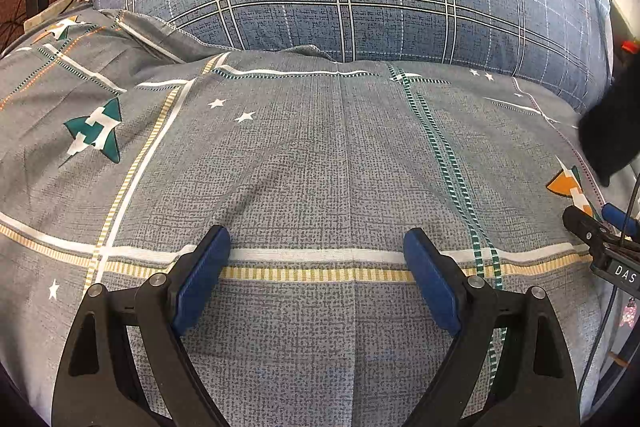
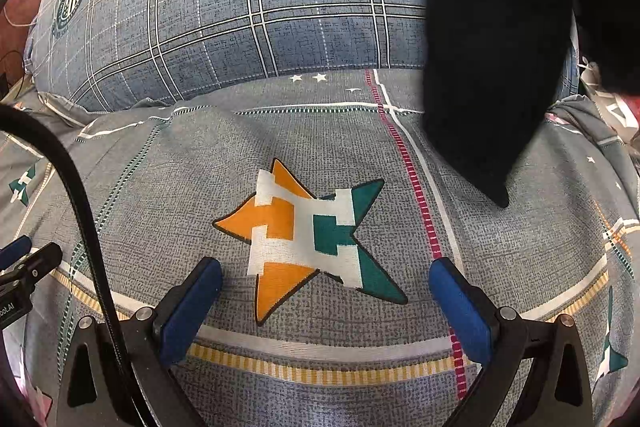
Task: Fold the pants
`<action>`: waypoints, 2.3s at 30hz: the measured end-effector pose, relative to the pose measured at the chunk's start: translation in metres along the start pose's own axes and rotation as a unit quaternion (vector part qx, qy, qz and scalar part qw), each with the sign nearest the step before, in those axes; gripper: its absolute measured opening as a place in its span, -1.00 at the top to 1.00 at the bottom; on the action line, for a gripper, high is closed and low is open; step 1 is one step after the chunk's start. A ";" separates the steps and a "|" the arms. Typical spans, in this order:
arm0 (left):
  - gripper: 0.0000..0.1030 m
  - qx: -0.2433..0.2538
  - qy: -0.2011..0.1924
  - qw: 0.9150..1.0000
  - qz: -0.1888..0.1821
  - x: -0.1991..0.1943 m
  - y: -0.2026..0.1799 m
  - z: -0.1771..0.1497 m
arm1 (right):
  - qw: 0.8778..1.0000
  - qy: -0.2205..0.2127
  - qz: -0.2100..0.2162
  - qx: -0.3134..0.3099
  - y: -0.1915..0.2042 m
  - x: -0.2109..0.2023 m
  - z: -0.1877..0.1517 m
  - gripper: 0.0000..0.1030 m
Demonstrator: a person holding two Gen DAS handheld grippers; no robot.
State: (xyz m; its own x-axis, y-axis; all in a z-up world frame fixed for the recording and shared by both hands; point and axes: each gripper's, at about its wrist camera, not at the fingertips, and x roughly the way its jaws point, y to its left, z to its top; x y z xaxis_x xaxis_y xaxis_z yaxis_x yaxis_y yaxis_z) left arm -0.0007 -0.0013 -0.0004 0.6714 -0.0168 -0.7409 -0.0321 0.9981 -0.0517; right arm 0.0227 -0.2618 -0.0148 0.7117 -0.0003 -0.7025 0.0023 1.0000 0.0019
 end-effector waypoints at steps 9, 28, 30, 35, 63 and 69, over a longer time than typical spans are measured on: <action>-0.73 -0.002 0.001 1.000 -0.003 0.001 0.002 0.001 | 1.000 0.000 0.000 0.000 0.000 0.000 0.000 -1.00; -0.74 0.011 0.000 1.000 0.015 0.002 -0.005 0.004 | 1.000 0.000 -0.001 0.000 -0.002 -0.001 0.000 -1.00; -0.74 0.007 0.004 1.000 0.007 0.001 -0.001 0.004 | 1.000 0.000 -0.003 -0.002 -0.001 -0.001 0.000 -1.00; -0.74 0.023 0.024 0.999 0.000 -0.012 0.003 0.000 | 1.000 0.002 -0.005 0.000 0.006 0.000 0.001 -1.00; -0.74 -0.007 -0.050 0.998 0.021 -0.094 0.043 -0.002 | 0.993 -0.062 0.089 -0.056 0.068 -0.088 0.008 -0.64; -0.74 -0.015 -0.044 0.999 0.022 -0.091 0.048 -0.003 | 0.993 -0.055 0.087 -0.052 0.065 -0.084 0.006 -0.64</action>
State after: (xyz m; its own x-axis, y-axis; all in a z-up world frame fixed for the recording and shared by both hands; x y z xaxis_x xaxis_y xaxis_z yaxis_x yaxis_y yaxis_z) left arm -0.0658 0.0481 0.0623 0.7318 0.0346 -0.6807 -0.0852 0.9955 -0.0411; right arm -0.0327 -0.1964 0.0483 0.7668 0.1786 -0.6165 -0.1964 0.9797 0.0396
